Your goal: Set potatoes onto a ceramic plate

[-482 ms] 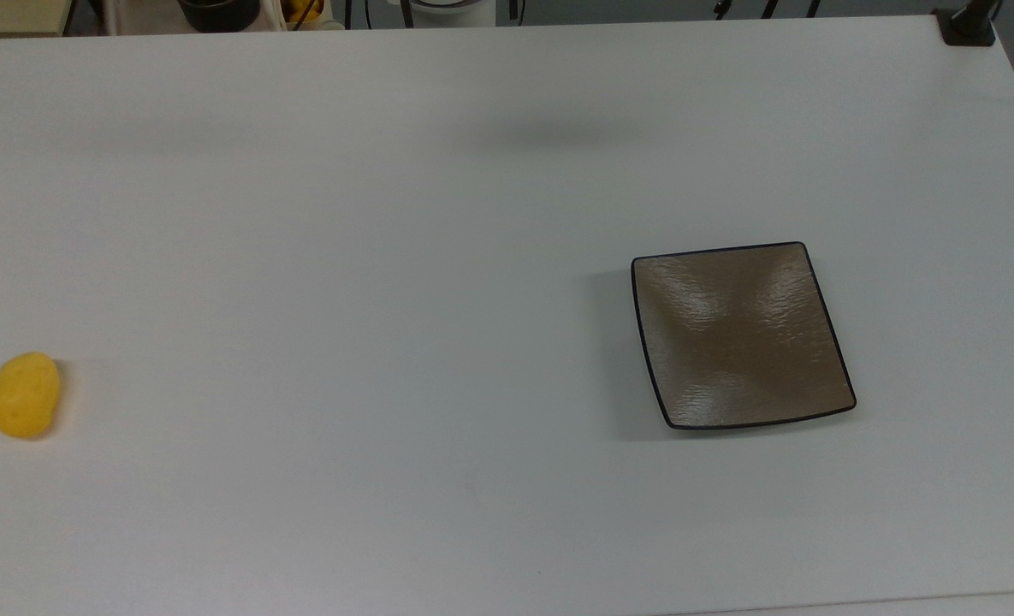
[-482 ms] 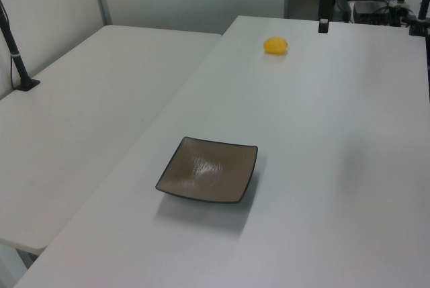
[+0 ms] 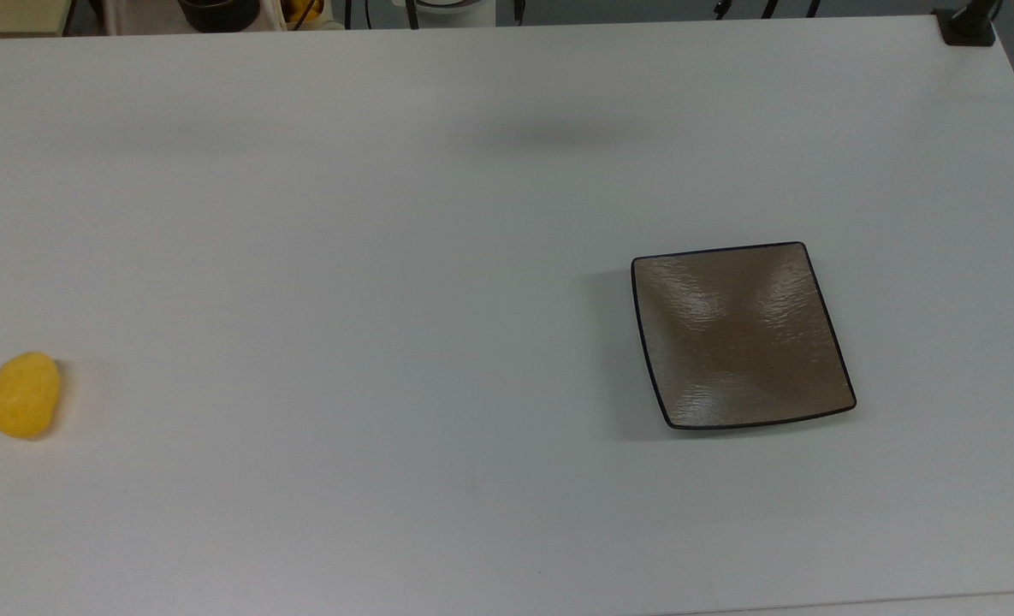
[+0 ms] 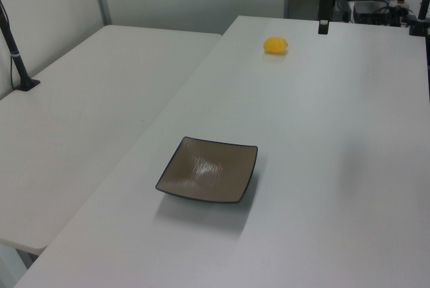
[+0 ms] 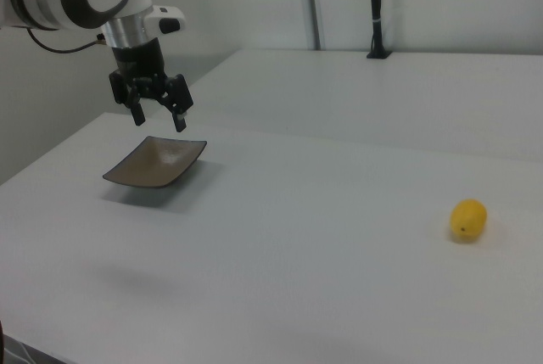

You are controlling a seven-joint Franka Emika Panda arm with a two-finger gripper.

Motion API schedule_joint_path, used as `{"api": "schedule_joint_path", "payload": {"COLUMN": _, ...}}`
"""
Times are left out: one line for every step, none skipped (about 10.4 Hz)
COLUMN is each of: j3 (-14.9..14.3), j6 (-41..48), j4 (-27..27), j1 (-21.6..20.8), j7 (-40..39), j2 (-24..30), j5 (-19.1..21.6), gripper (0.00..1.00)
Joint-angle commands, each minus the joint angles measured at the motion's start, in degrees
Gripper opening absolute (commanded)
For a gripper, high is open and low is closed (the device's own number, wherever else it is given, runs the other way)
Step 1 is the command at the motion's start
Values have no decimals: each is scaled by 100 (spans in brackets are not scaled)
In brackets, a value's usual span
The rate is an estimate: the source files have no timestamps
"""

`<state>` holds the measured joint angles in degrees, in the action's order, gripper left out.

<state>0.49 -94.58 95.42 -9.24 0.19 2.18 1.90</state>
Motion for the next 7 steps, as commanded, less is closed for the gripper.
{"api": "schedule_joint_path", "payload": {"j3": -14, "j6": -43, "j4": 64, "j1": 37, "j7": -134, "j2": 37, "j5": 47, "gripper": 100}}
{"api": "schedule_joint_path", "payload": {"j3": -22, "j6": 1, "j4": 47, "j1": 45, "j7": -107, "j2": 11, "j5": 39, "gripper": 100}}
{"api": "schedule_joint_path", "payload": {"j3": -31, "j6": -25, "j4": -6, "j1": 63, "j7": -107, "j2": -33, "j5": 39, "gripper": 100}}
{"api": "schedule_joint_path", "payload": {"j3": -31, "j6": -16, "j4": -15, "j1": 98, "j7": -125, "j2": -16, "j5": 39, "gripper": 100}}
{"api": "schedule_joint_path", "payload": {"j3": -31, "j6": -16, "j4": -15, "j1": 107, "j7": -134, "j2": 1, "j5": 39, "gripper": 100}}
{"api": "schedule_joint_path", "payload": {"j3": -31, "j6": -16, "j4": -15, "j1": 90, "j7": -134, "j2": 10, "j5": 39, "gripper": 100}}
{"api": "schedule_joint_path", "payload": {"j3": -31, "j6": 1, "j4": -15, "j1": 89, "j7": -134, "j2": 45, "j5": 39, "gripper": 100}}
